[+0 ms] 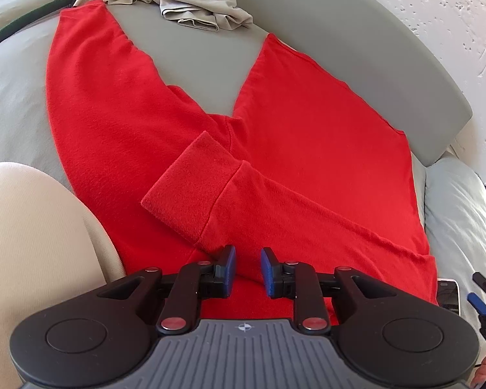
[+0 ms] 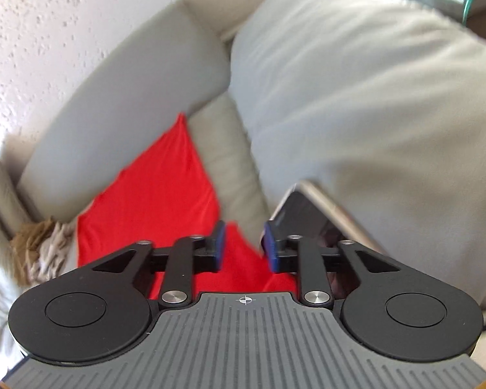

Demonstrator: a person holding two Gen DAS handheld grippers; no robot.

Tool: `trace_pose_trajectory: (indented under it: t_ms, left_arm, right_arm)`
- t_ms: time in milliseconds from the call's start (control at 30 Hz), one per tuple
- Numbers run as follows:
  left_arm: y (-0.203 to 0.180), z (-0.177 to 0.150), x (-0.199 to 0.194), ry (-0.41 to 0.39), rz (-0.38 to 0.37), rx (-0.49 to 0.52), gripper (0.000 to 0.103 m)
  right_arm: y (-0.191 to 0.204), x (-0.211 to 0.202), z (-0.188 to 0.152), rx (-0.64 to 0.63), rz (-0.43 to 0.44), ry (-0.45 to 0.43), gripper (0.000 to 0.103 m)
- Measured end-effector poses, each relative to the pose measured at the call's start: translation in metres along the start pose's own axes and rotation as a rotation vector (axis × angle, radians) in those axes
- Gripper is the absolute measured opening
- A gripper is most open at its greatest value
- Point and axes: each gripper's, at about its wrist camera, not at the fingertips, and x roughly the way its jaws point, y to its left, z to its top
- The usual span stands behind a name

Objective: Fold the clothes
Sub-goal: 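Pull both open grippers back over the partly folded red shirt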

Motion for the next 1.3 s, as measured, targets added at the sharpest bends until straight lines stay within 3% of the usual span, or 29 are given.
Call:
trace_pose_trajectory:
  t_ms: [100, 200, 333, 500, 633, 800, 1133, 1233, 1300]
  left_arm:
    - [-0.004, -0.001, 0.000, 0.002, 0.011, 0.026, 0.024]
    - [-0.012, -0.001, 0.000, 0.007, 0.032, 0.056, 0.028]
    - [-0.022, -0.001, 0.001, 0.020, 0.056, 0.099, 0.032]
    - [-0.024, -0.002, 0.001, 0.028, 0.060, 0.122, 0.033]
    - [-0.026, -0.002, 0.001, 0.032, 0.061, 0.133, 0.033]
    - [-0.024, -0.003, -0.002, 0.028, 0.048, 0.141, 0.034]
    - [-0.032, -0.007, -0.027, -0.008, -0.011, 0.189, 0.037]
    - [-0.033, -0.008, -0.026, -0.003, -0.008, 0.184, 0.037]
    - [-0.033, -0.010, -0.023, 0.012, -0.006, 0.178, 0.037]
  right_arm:
    - [0.000, -0.011, 0.011, -0.092, -0.160, -0.179, 0.067]
    - [-0.011, -0.009, 0.021, -0.069, -0.200, -0.268, 0.076]
    - [-0.013, 0.018, 0.027, -0.046, -0.250, -0.299, 0.080]
    - [-0.002, 0.053, 0.025, -0.185, -0.349, -0.299, 0.081]
    - [0.005, 0.063, 0.039, -0.153, -0.284, -0.330, 0.081]
    - [0.015, 0.034, 0.047, -0.103, -0.228, -0.365, 0.081]
    - [0.001, -0.059, -0.017, -0.185, -0.122, -0.266, 0.081]
    - [-0.004, -0.062, -0.038, -0.209, -0.109, -0.202, 0.077]
    - [-0.006, -0.053, -0.045, -0.205, -0.104, -0.137, 0.059]
